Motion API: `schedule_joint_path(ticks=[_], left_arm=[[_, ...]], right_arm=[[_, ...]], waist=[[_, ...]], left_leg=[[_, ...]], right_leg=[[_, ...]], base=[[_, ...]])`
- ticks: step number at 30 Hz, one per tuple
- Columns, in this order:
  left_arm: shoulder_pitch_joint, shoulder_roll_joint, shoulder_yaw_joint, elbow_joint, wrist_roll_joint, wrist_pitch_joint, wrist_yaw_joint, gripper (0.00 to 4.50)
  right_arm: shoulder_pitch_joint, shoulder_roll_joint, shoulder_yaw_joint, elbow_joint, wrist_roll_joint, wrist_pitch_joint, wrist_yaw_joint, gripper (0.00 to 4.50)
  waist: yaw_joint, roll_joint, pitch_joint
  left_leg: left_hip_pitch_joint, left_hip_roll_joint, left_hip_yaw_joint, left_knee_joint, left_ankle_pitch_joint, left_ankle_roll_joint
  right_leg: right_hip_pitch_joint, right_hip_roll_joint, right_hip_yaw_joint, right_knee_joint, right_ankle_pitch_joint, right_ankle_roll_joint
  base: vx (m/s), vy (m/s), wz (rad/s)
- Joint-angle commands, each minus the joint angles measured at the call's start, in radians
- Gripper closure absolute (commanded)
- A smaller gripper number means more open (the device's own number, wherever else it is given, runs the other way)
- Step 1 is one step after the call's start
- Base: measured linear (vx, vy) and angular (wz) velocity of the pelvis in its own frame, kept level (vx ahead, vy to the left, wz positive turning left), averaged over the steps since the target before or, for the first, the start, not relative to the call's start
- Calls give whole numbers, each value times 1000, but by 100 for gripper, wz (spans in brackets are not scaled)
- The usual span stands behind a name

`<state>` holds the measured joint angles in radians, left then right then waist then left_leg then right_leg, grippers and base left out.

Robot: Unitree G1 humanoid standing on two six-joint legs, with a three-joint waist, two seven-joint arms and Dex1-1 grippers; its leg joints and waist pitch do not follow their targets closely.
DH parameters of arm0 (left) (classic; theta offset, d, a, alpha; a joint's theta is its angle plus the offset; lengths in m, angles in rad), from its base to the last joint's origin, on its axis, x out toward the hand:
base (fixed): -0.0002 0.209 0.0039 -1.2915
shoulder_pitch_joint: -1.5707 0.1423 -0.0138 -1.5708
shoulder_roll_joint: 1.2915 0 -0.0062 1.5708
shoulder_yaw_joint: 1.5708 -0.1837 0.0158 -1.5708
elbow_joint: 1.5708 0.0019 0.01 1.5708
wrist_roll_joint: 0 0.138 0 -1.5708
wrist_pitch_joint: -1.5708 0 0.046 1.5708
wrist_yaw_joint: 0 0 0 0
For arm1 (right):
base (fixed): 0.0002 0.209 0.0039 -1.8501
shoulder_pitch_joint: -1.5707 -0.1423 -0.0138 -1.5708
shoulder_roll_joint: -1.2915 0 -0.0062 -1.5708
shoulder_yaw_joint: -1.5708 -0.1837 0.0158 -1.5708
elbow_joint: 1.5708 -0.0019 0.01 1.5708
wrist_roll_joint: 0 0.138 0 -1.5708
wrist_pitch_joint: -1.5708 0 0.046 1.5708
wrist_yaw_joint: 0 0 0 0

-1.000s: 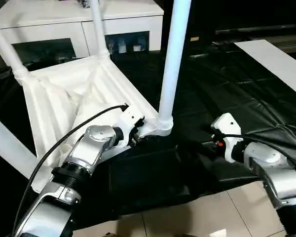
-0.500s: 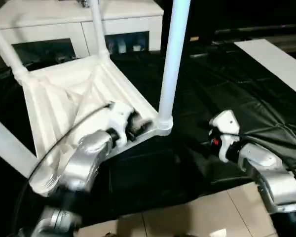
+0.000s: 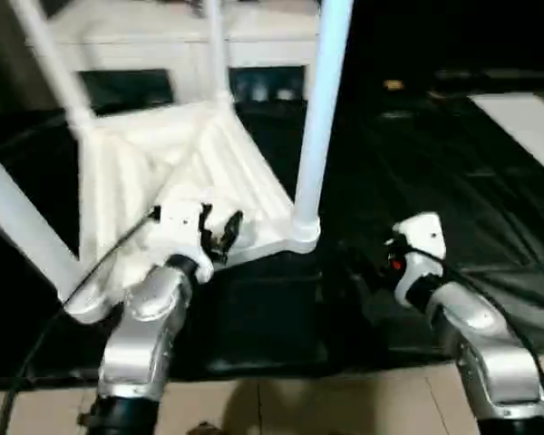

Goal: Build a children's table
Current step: Rotate table base

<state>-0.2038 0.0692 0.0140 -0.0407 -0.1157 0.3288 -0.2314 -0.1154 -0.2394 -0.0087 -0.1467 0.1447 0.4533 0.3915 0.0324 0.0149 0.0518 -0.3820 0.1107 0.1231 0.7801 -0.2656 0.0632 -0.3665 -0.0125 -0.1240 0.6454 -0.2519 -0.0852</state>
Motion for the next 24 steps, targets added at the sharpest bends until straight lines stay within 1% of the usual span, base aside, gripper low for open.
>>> schedule_joint_path(ticks=[1,2,3,4,5,6,7,8,9,10,11,12,13,14,15,16,17,18,19,20,21,22,23,24], left_arm=[[-19,13,8,-21,-11,5,9,154],[-20,9,8,-22,-15,4,9,154],[-21,11,3,-23,-8,-5,8,154],[-22,12,-4,-23,-3,-11,2,154],[-21,11,-8,-22,5,-14,4,154],[-20,8,-11,-21,10,-17,6,154],[-17,1,-10,-22,6,-16,7,154],[-16,1,-11,-23,6,-16,8,154],[-14,-1,-11,-25,7,-16,11,154],[-9,-3,-11,-26,5,-16,12,154],[-6,-2,-11,-27,3,-15,15,154],[-2,-3,-9,-27,-1,-15,16,154],[3,-1,-10,-24,-2,-16,19,154],[4,0,-11,-24,1,-16,20,154],[7,-1,-14,-25,1,-19,16,154],[8,-2,-14,-25,0,-20,13,154],[11,-1,-18,-27,4,-23,10,154],[13,-2,-18,-28,4,-25,9,154],[14,-2,-19,-28,4,-25,10,154],[16,-1,-19,-29,5,-28,10,154],[18,0,-20,-30,6,-30,10,154],[19,0,-20,-31,7,-30,12,154],[20,-1,-21,-31,7,-30,13,154],[24,1,-21,-36,6,-30,16,154]], right_arm=[[8,2,2,-15,-21,15,-20,81],[11,4,6,-20,-24,17,-21,81],[12,3,10,-24,-25,19,-19,81],[13,1,16,-26,-29,17,-16,81],[9,-2,21,-27,-30,17,-14,81],[5,-5,26,-27,-29,18,-13,81],[0,-8,29,-26,-23,18,-13,81],[-1,-9,30,-25,-23,18,-13,81],[-4,-10,32,-23,-23,17,-14,81],[-12,-10,37,-17,-26,15,-14,81],[-17,-9,39,-14,-30,14,-15,81],[-26,-6,43,-6,-34,12,-15,81],[-36,-3,48,4,-37,7,-14,81],[-38,-3,50,7,-37,5,-13,81],[-43,-3,54,12,-39,2,-12,81],[-45,-4,55,15,-40,1,-12,81],[-49,-2,56,18,-38,0,-13,81],[-51,2,53,20,-31,5,-14,81],[-51,5,50,21,-26,8,-15,81],[-51,7,48,20,-22,14,-16,81],[-50,6,49,20,-21,17,-15,81],[-49,3,53,21,-23,16,-11,81],[-49,1,55,22,-24,14,-9,81],[-50,0,58,24,-26,6,-7,81]], waist=[[19,-15,-50],[28,5,-60],[18,30,-80],[3,15,-87],[5,1,-84],[27,-26,-64],[41,-26,-47],[46,-34,-40],[51,-23,-37],[42,-30,-24],[42,-21,-29],[28,-16,-17],[14,-1,-13],[-3,3,-9],[-11,31,-10],[-35,23,-11],[-36,21,-7],[-45,-25,-15],[-14,-38,-19],[12,-52,-49],[29,-54,-57],[43,-49,-48],[54,-45,-50],[57,-14,-50]], left_leg=[[-13,13,2,-107,-99,77],[12,39,-10,-147,-36,95],[92,200,-90,-192,98,176],[108,297,-136,-203,219,270],[105,279,-126,-188,248,271],[34,112,-31,-141,141,163],[18,49,-5,-146,11,70],[23,41,6,-160,-36,15],[34,49,5,-174,-59,-3],[61,54,13,-189,-146,-27],[73,57,12,-199,-174,-31],[109,77,8,-220,-268,-33],[140,105,-4,-238,-367,-32],[162,125,-15,-248,-455,-32],[155,212,-65,-320,-623,-42],[153,264,-101,-377,-704,-38],[162,245,-91,-377,-723,-22],[163,155,-31,-319,-682,-16],[59,41,22,-192,-365,-14],[28,25,15,-119,-189,19],[-3,23,-1,-78,-51,12],[-18,13,-8,-70,6,-73],[-30,11,-17,-75,36,-111],[-32,40,-44,-180,180,-104]], right_leg=[[76,-138,150,-185,-313,-3],[70,-117,137,-182,-256,72],[4,-109,97,-112,-89,174],[-34,-191,124,-31,24,164],[-53,-217,154,-21,63,139],[-18,-200,184,-94,72,113],[17,-169,174,-131,-217,113],[30,-135,162,-150,-518,175],[26,-128,155,-157,-605,187],[15,-107,134,-179,-740,203],[25,-105,126,-181,-751,195],[20,-96,96,-197,-773,159],[20,-99,64,-204,-725,119],[14,-93,30,-205,-700,111],[53,-98,13,-114,-491,87],[44,-106,34,17,-199,61],[28,-107,48,27,-135,48],[28,-127,91,-54,-216,11],[117,-187,161,-160,-566,-3],[164,-219,209,-175,-617,-15],[190,-201,279,-168,-508,-121],[197,-117,322,-145,-248,-217],[205,-81,336,-132,-86,-235],[182,15,255,-70,270,-101]], base=[[-11,-193,16],[-46,-205,41],[-33,-203,30],[-33,-203,30],[-16,-163,23],[-25,-69,30],[-25,-69,30],[-43,-58,14],[-42,-102,6],[-42,-102,6],[-35,-61,5],[0,0,0],[0,0,0],[0,0,0],[0,0,0],[0,0,0],[0,0,0],[60,-63,3],[60,-63,3],[131,-80,-1],[170,-49,-5],[170,-49,-5],[152,-29,-19],[146,16,-30]])
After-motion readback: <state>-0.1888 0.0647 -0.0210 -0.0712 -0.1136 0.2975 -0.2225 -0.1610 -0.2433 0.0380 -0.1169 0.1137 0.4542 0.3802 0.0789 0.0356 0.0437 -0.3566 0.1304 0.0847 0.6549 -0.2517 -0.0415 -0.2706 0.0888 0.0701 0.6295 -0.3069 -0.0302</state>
